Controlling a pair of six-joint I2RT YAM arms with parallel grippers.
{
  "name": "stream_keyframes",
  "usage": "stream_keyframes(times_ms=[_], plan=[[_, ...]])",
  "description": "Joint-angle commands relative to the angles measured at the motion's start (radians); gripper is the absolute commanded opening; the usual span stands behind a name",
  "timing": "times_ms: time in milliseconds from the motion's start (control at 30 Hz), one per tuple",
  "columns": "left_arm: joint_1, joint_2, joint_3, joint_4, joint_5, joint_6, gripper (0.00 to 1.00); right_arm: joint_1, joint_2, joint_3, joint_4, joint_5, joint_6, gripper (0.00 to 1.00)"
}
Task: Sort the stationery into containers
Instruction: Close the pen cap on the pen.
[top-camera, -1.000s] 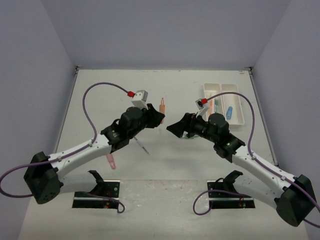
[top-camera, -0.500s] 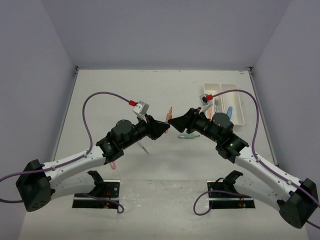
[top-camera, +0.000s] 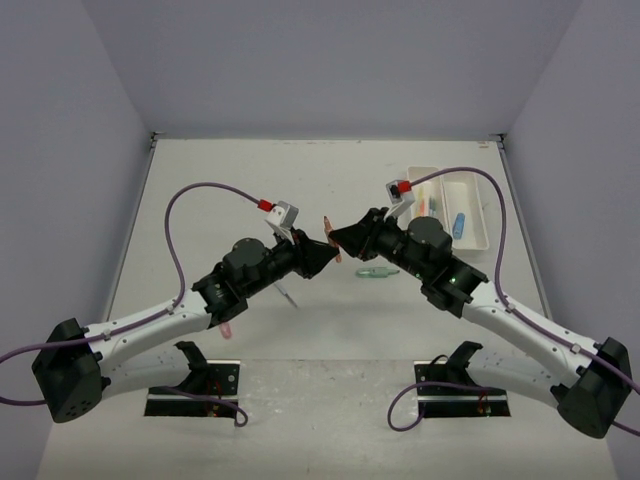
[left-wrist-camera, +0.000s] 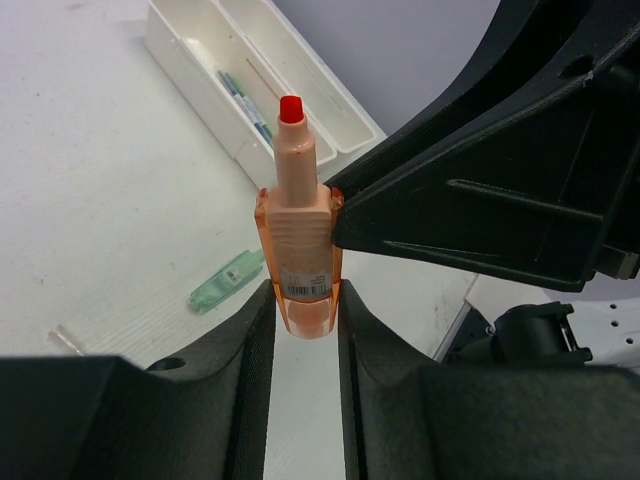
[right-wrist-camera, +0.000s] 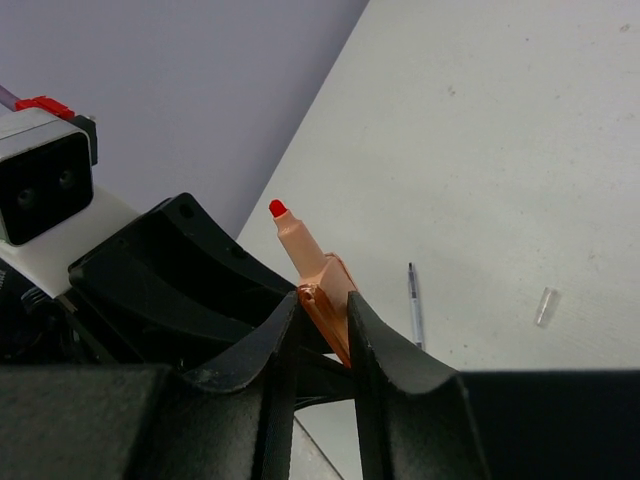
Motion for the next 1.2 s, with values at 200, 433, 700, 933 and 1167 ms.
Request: stream_keyframes(times_ms=[200,433,700,933,1167], plan=[[-0.015,-0.022,0.088,0.017,0.032,0.049,0.0,0.061,0.074,0.069,-0.095,0.13,-0.095,0.34],[-0.014,-0.04,0.105,-0.015,0.032,0.058,0.0,0.079,0.089,0.08,-0.117,0.196,-0.134,0.08],[-0.014,-0.087,0.143,-0.143,0.059,0.115,1.0,0.042,0.014,0.028,-0.047,0.056,-0.26,0.0],[-0.014,-0.294,0.159,-0.197,0.207,0.187,0.87,-0.179,-0.192,-0.099,0.046,-0.727,-0.44,0.0],[-0.014,-0.205,0.192,0.028,0.489,0.109,0.84,-0.147,-0.219,-0.084,0.085,-1.112,-0.423,0.0]])
